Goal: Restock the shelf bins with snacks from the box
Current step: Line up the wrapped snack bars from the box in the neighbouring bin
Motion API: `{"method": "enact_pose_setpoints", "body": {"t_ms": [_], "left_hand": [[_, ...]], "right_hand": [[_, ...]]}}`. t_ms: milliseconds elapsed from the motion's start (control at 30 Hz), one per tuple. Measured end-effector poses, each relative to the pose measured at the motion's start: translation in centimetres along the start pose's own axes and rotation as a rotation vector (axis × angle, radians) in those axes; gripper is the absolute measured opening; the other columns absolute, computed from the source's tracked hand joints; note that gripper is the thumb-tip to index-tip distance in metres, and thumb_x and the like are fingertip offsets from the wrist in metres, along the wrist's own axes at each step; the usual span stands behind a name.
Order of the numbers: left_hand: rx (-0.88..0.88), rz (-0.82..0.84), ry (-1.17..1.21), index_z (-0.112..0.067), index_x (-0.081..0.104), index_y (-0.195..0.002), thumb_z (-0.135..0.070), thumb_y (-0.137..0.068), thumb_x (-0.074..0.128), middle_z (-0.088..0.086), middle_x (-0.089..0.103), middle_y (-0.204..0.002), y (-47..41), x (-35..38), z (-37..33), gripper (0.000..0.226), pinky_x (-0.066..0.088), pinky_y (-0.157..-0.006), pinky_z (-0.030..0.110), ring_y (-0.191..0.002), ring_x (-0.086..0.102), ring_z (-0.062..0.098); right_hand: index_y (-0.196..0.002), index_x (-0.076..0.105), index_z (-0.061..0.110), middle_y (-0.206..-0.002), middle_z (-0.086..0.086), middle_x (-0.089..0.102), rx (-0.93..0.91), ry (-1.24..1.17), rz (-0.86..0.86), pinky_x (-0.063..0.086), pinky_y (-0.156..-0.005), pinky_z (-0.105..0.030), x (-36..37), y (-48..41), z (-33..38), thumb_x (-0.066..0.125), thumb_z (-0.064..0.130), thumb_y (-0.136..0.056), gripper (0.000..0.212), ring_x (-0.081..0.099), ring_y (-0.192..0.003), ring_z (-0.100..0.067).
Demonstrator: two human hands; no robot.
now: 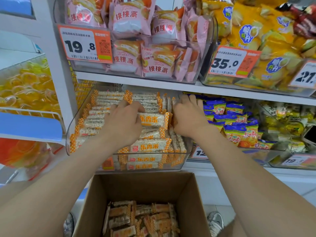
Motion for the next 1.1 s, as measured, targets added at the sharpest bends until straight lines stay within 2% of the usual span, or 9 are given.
{"method": "enact_pose_setpoints", "body": {"t_ms": [167,267,333,400,500,600,833,967,1100], "left_hand": [[-0.004,0.069,-0.035,-0.032,0.050,-0.139,-0.018,-0.106,0.043,0.011,0.049,-0.131,0.3,0.8,-0.6,0.037,0.039,-0.103,0.057,-0.126,0.043,0.042],[-0.011,0.081,-0.052,-0.032,0.048,-0.142,-0.018,-0.106,0.044,0.011,0.048,-0.134,0.4,1.0,-0.6,0.038,0.037,-0.104,0.058,-0.128,0.042,0.041],[-0.013,0.070,-0.047,-0.032,0.049,-0.141,-0.018,-0.106,0.044,0.010,0.049,-0.133,0.4,0.9,-0.4,0.038,0.038,-0.104,0.057,-0.128,0.042,0.040],[-0.009,0.052,-0.036,-0.032,0.051,-0.139,-0.017,-0.106,0.045,0.010,0.049,-0.131,0.3,0.6,-0.1,0.038,0.039,-0.105,0.057,-0.127,0.043,0.040],[-0.015,0.030,-0.016,-0.031,0.053,-0.137,-0.013,-0.104,0.046,0.011,0.049,-0.131,0.1,0.4,0.1,0.037,0.039,-0.107,0.058,-0.128,0.041,0.039],[-0.010,0.027,-0.015,-0.030,0.053,-0.137,-0.013,-0.104,0.046,0.009,0.049,-0.130,0.3,0.5,-0.2,0.037,0.039,-0.105,0.058,-0.130,0.040,0.036],[0.014,0.047,-0.001,-0.029,0.054,-0.138,-0.016,-0.107,0.044,0.008,0.051,-0.132,0.4,0.8,0.1,0.035,0.040,-0.106,0.062,-0.131,0.042,0.035],[0.037,0.035,0.012,-0.028,0.057,-0.136,-0.015,-0.106,0.046,0.008,0.053,-0.130,0.5,0.7,0.3,0.035,0.042,-0.105,0.062,-0.130,0.043,0.036],[0.036,0.033,-0.003,-0.030,0.058,-0.136,-0.014,-0.105,0.047,0.007,0.054,-0.127,0.4,0.7,0.4,0.036,0.041,-0.104,0.058,-0.130,0.042,0.037]], "right_hand": [[-0.113,0.071,0.017,-0.134,-0.014,0.053,0.100,0.112,-0.085,0.033,-0.107,-0.049,-0.2,0.7,0.3,0.075,0.023,-0.083,0.031,0.042,-0.129,-0.038],[-0.116,0.072,0.018,-0.136,-0.015,0.055,0.152,0.087,-0.082,0.032,-0.110,-0.049,-0.1,0.1,0.5,0.069,0.018,-0.087,0.029,0.043,-0.131,-0.039],[-0.119,0.069,0.018,-0.137,-0.015,0.053,0.146,0.073,-0.037,0.032,-0.109,-0.049,-0.2,-0.2,0.5,0.070,0.026,-0.086,0.034,0.042,-0.131,-0.039],[-0.117,0.065,0.018,-0.135,-0.015,0.051,0.125,0.047,0.011,0.031,-0.107,-0.051,-0.1,-0.3,0.3,0.074,0.045,-0.080,0.047,0.040,-0.130,-0.039],[-0.113,0.066,0.019,-0.132,-0.015,0.054,0.138,0.028,-0.015,0.032,-0.106,-0.052,0.3,-0.4,-0.2,0.072,0.059,-0.079,0.053,0.041,-0.128,-0.039],[-0.117,0.069,0.020,-0.129,-0.014,0.061,0.191,0.035,-0.108,0.034,-0.106,-0.050,0.5,-1.2,-0.4,0.074,0.054,-0.087,0.046,0.048,-0.127,-0.038],[-0.117,0.072,0.023,-0.123,-0.011,0.067,0.271,0.050,-0.138,0.036,-0.105,-0.049,0.6,-1.8,0.5,0.076,0.040,-0.089,0.033,0.053,-0.124,-0.037],[-0.119,0.070,0.017,-0.135,-0.014,0.058,0.189,0.091,-0.136,0.034,-0.106,-0.051,0.1,-0.4,1.0,0.075,0.023,-0.086,0.033,0.044,-0.130,-0.039],[-0.116,0.067,0.016,-0.119,-0.010,0.066,-0.096,0.052,-0.088,0.042,-0.097,-0.043,0.3,1.2,1.7,0.075,0.011,-0.087,0.030,0.057,-0.119,-0.032]]}}
Point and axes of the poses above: each hand's wrist, its own y-axis away from the middle knuckle, its own x-axis out of the palm, z = x × y, the point moved 3 cm from there along -y, towards the middle knuckle
